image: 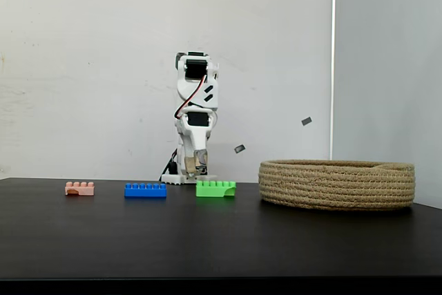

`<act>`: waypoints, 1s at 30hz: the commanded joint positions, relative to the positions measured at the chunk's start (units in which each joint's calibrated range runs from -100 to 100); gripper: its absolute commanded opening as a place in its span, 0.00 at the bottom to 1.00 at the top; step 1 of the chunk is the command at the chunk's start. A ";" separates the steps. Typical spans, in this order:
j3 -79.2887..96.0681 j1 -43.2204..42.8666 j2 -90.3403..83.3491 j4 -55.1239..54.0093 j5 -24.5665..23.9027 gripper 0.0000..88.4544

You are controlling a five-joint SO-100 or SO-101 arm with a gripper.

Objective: Place the lego blocks in the tray

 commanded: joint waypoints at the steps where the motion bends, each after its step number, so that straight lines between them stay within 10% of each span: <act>1: -4.61 0.00 1.10 0.78 -0.49 0.35; 21: -5.52 -4.94 9.10 -1.30 -4.00 0.30; 30: -6.80 -6.10 12.45 -2.63 -4.00 0.02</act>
